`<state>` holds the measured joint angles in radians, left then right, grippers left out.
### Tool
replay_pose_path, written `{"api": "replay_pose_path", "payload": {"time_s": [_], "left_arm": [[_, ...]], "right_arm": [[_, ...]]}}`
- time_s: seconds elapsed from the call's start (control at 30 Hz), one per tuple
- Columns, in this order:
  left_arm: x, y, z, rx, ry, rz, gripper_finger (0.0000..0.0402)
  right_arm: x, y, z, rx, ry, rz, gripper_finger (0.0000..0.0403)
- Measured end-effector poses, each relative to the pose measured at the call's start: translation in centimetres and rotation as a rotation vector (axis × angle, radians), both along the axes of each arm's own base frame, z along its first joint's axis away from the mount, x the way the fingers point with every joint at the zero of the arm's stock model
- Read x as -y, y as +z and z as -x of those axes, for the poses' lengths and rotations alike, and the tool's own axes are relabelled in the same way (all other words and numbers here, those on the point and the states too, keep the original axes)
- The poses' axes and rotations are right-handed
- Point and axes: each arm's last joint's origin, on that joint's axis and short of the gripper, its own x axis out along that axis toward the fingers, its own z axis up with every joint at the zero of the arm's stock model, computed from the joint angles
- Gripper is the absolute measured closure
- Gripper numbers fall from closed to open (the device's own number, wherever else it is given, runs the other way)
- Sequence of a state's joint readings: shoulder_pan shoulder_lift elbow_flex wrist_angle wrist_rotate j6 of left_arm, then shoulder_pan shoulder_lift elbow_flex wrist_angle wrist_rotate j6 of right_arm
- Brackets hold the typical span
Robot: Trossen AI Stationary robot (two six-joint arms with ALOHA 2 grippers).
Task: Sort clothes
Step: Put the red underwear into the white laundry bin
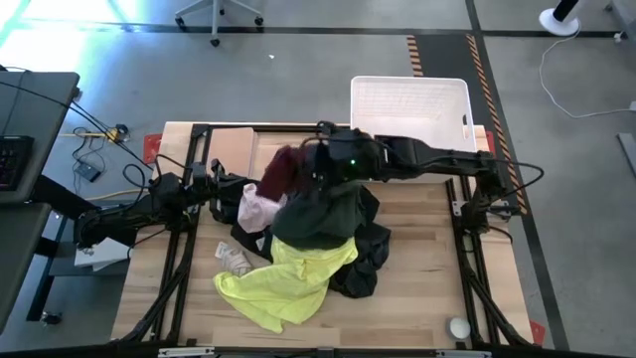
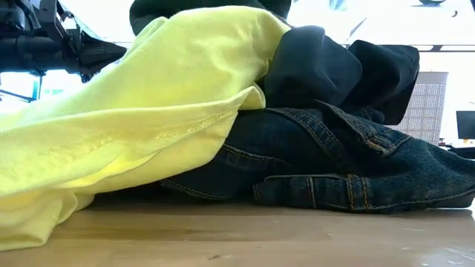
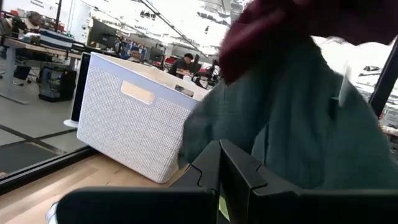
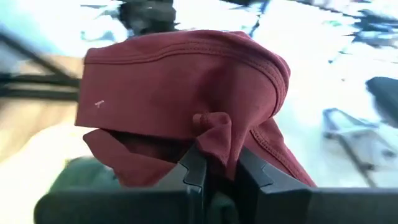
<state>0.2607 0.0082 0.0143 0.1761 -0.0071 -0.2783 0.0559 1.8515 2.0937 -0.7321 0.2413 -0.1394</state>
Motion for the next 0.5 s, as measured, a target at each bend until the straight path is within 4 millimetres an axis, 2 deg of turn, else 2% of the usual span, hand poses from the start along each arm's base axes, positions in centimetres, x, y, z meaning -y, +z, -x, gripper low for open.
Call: {"api": "replay_pose_path", "payload": {"time_s": [0.13,0.23,0.33,0.5], "left_arm": [[0.0,0.0,0.0,0.0,-0.004,-0.001,0.0398],[0.0,0.0,0.0,0.0,-0.005,-0.001,0.0398],[0.0,0.0,0.0,0.0,-0.005,-0.001,0.0398],[0.0,0.0,0.0,0.0,-0.004,-0.001,0.0398]], "right_arm": [[-2.1,-1.7,0.2,-0.107,0.188,-0.08,0.0379],[-4.2,-4.0,0.8,-0.273,0.338,-0.168,0.0375],[-5.9,-7.4,1.3,-0.424,0.36,-0.245,0.0366],[-7.5,-14.4,2.4,-0.664,0.249,-0.335,0.0362]]}}
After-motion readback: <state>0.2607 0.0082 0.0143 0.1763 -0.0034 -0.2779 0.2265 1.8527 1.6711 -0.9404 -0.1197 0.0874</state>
